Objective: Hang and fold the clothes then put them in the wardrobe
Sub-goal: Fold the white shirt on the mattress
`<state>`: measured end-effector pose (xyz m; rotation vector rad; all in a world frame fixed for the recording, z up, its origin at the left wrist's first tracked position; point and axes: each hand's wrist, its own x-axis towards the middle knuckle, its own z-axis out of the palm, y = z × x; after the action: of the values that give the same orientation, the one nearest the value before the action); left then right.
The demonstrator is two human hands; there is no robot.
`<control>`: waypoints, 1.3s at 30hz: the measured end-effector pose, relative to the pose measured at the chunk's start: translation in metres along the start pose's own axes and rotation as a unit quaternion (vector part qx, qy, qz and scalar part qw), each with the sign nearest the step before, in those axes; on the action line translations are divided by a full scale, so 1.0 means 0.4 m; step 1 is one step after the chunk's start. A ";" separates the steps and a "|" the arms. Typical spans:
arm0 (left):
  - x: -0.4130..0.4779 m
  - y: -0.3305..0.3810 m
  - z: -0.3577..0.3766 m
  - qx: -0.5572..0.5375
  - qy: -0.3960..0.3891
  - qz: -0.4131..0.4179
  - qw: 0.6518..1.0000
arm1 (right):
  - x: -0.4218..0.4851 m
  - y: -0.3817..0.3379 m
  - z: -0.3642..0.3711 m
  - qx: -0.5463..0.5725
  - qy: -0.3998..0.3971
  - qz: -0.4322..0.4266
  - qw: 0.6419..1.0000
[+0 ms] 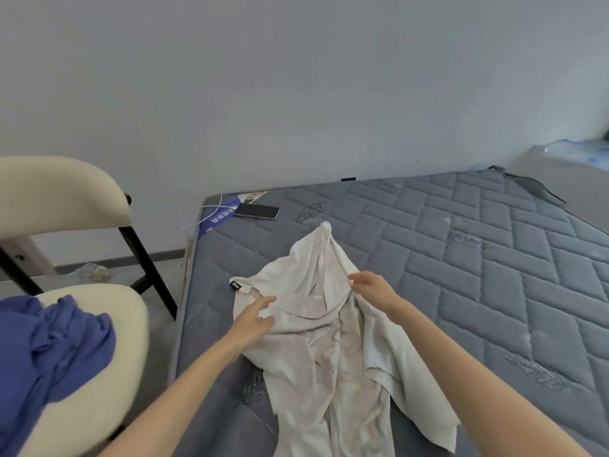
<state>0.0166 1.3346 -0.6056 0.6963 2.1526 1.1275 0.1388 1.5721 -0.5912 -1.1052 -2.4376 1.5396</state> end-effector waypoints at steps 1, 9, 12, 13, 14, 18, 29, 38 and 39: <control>-0.011 -0.016 0.027 0.018 -0.013 -0.010 1.000 | -0.020 0.026 -0.004 -0.034 0.004 0.011 0.999; -0.085 -0.065 0.220 0.219 -0.081 0.030 0.972 | -0.194 0.226 -0.022 -0.344 -0.012 0.178 0.922; -0.107 -0.054 0.269 0.268 -0.110 0.080 0.954 | -0.229 0.276 -0.017 -0.435 0.051 0.157 0.885; -0.112 -0.050 0.283 0.273 -0.121 0.089 0.950 | -0.232 0.288 -0.020 -0.452 0.069 0.150 0.877; -0.117 -0.046 0.296 0.275 -0.131 0.093 0.948 | -0.233 0.298 -0.026 -0.456 0.089 0.141 0.874; -0.116 -0.022 0.339 0.268 -0.155 0.117 0.944 | -0.217 0.304 -0.092 -0.336 0.185 0.106 0.917; -0.061 0.033 0.393 0.274 -0.187 0.130 0.934 | -0.107 0.249 -0.306 0.403 0.299 0.121 0.856; -0.106 0.017 0.439 0.322 -0.201 0.080 0.922 | -0.151 0.418 -0.161 0.067 0.283 0.227 0.929; -0.115 0.016 0.447 0.333 -0.206 0.080 0.917 | -0.160 0.439 -0.145 0.086 0.267 0.259 0.924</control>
<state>0.1765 1.4015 -0.6695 1.2958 2.1077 0.2343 0.3039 1.6221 -0.6837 -1.9267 -1.6965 1.2733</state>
